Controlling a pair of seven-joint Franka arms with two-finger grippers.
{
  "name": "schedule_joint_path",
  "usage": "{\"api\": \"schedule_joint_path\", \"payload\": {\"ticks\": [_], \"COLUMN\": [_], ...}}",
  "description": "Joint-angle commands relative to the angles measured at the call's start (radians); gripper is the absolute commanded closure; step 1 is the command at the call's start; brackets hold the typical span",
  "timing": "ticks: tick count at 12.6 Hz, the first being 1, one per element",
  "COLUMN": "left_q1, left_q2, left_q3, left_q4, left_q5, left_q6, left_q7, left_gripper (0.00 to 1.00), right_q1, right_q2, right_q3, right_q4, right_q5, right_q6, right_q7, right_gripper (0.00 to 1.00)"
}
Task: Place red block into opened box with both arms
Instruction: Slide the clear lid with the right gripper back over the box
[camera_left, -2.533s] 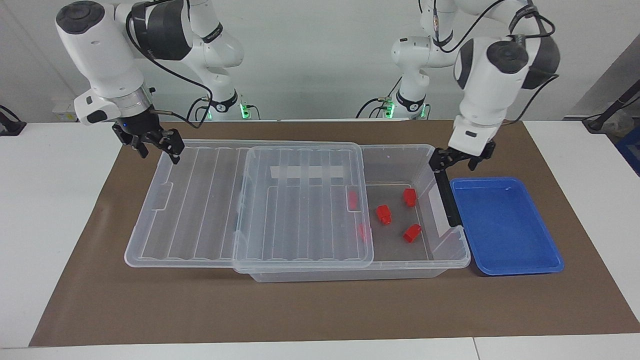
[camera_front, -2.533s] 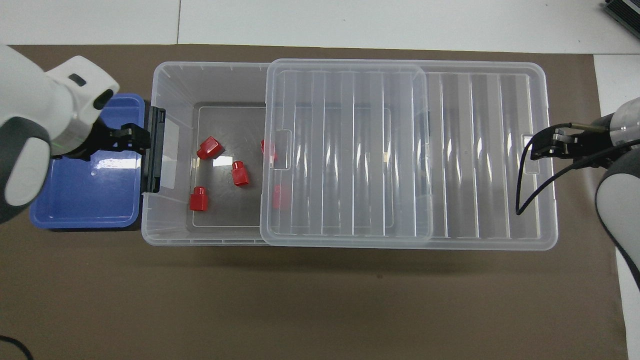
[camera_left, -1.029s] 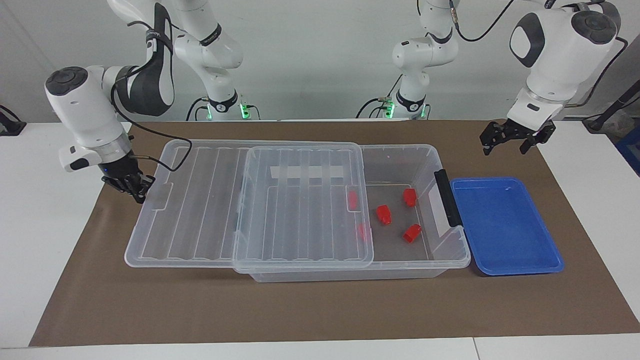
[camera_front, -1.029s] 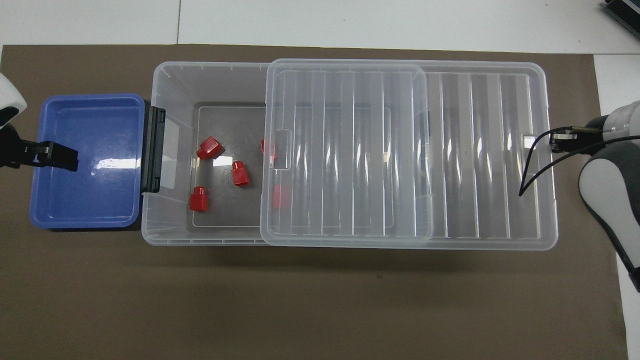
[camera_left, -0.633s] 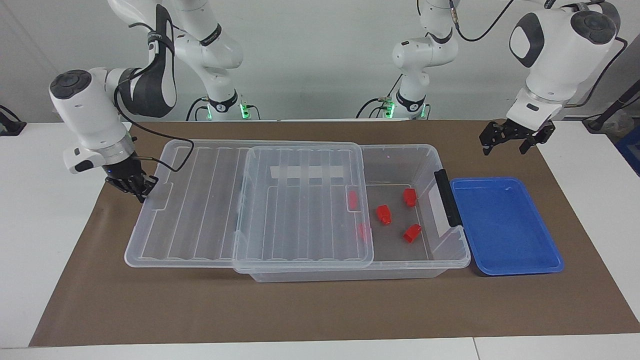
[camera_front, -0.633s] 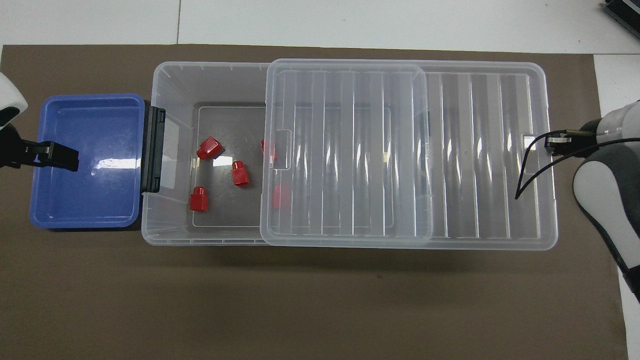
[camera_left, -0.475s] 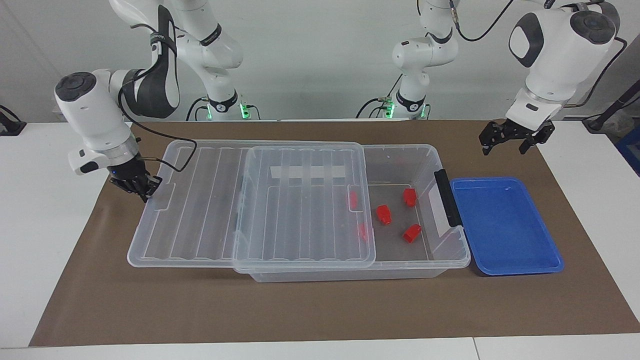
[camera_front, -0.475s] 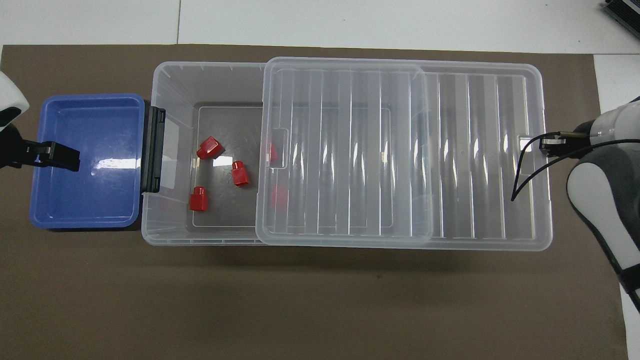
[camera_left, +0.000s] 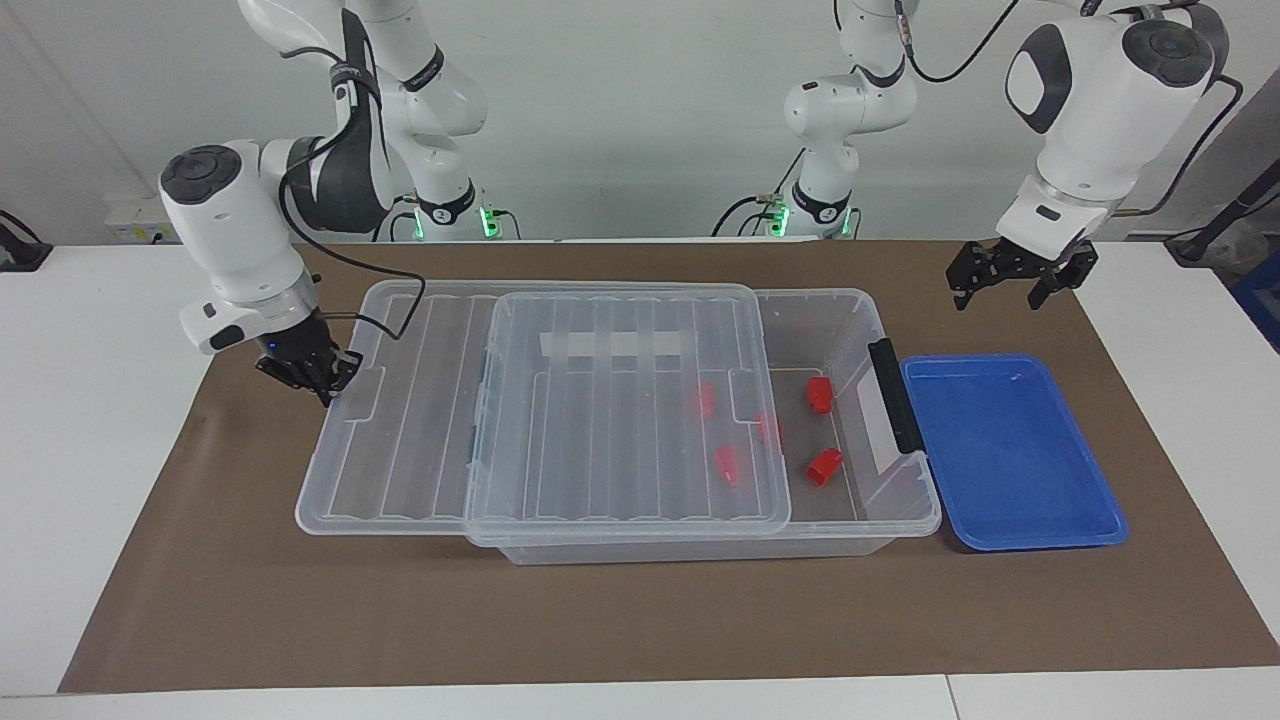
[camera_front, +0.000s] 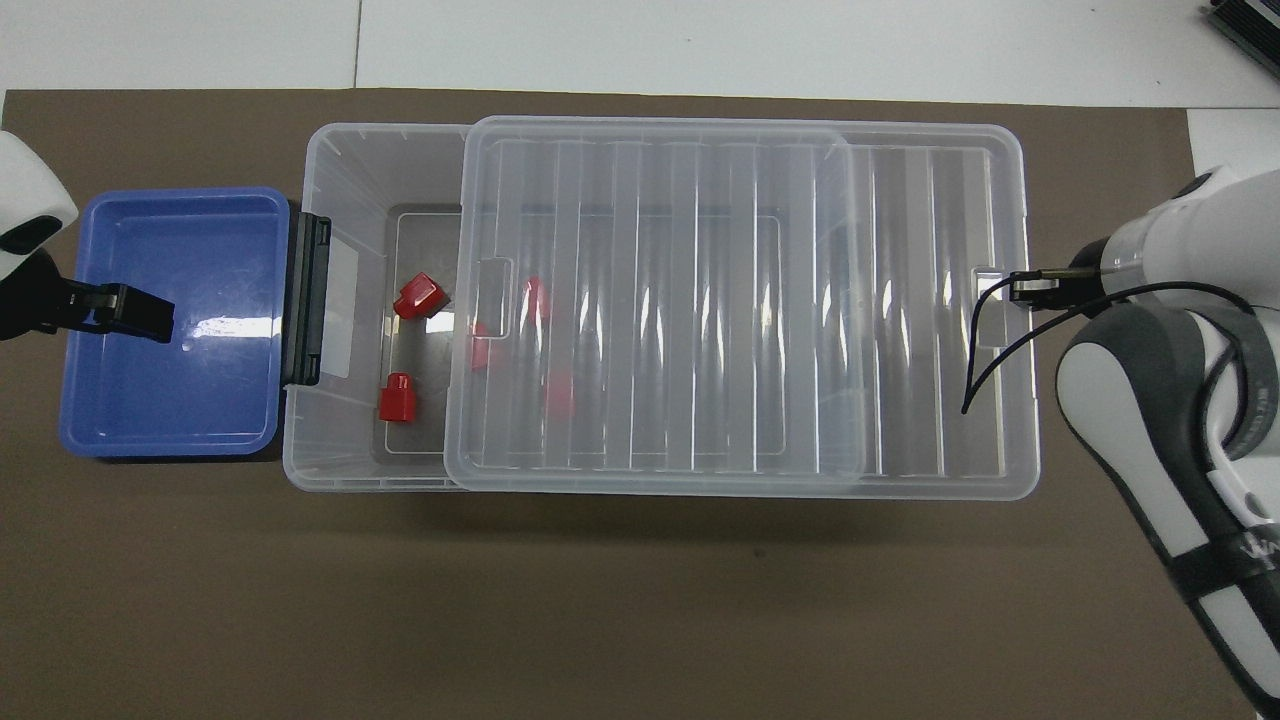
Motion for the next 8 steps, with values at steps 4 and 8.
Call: {"api": "schedule_joint_path", "payload": {"ticks": [4, 8], "left_q1": [0.010, 0.010], "left_q2": [-0.030, -0.030], "left_q3": [0.015, 0.015], "left_q4": [-0.033, -0.033], "left_q5": [-0.011, -0.013], "left_q6": [0.017, 0.017], "left_q7": [0.005, 0.005], "left_gripper": [0.00, 0.00], "right_q1": [0.131, 0.204], "right_q2": [-0.014, -0.017], "right_q3": [0.007, 0.008], "right_q4": [-0.023, -0.025], "right_q5": [0.007, 0.038], "right_q6": [0.016, 0.008], "right_q7": [0.008, 0.023], "right_gripper": [1.00, 1.00]}}
